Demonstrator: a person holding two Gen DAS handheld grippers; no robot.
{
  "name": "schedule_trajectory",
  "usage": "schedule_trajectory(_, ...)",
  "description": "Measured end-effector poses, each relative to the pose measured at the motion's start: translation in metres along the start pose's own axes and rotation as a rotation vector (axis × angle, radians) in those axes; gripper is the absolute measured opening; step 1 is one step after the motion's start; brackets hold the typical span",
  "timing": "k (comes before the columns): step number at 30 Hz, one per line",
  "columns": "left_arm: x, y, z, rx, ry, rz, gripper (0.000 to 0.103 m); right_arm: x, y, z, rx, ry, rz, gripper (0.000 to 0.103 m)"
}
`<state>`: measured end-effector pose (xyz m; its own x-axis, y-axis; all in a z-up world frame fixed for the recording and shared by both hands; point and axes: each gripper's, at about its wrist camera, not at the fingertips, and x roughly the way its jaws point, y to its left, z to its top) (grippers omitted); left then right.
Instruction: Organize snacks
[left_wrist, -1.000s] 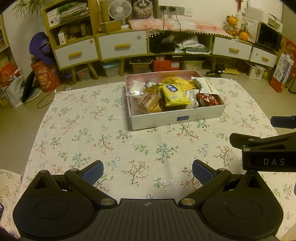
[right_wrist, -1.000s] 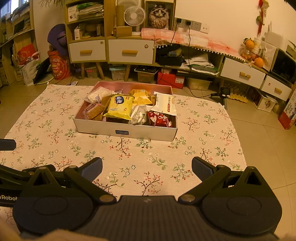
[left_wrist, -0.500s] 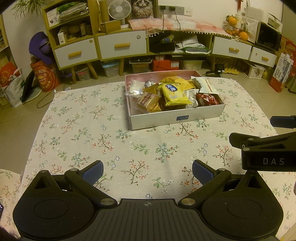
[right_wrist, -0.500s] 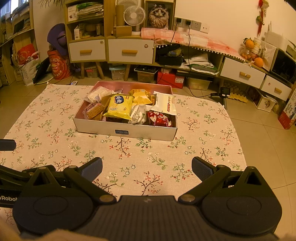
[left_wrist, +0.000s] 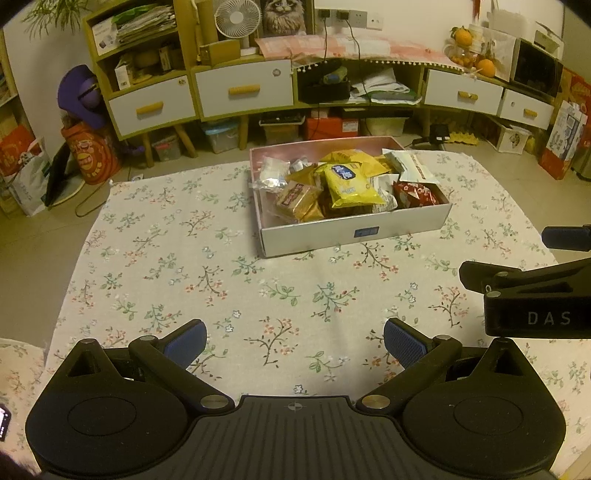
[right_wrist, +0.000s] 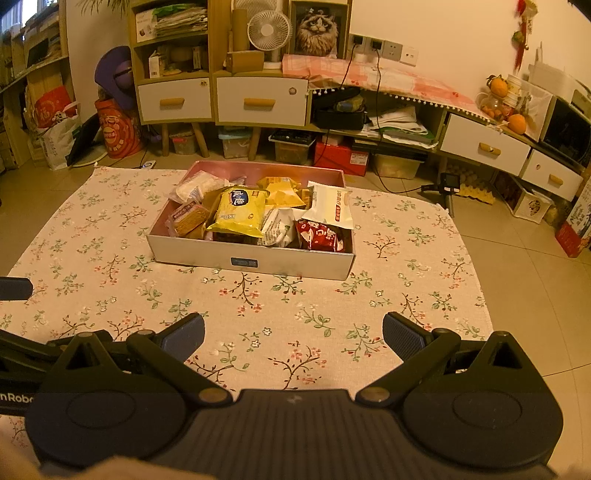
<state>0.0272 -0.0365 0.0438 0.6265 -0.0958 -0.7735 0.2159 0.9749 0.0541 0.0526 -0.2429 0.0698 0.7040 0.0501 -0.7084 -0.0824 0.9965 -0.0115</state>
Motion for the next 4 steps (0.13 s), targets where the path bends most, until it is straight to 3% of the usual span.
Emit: schedule_trajectory(4, 0.0019, -0.0005, 0.0002, 0.010, 0.000, -0.008, 0.103, 0.0023, -0.0001, -0.0029, -0.001, 0.001, -0.001, 0.103)
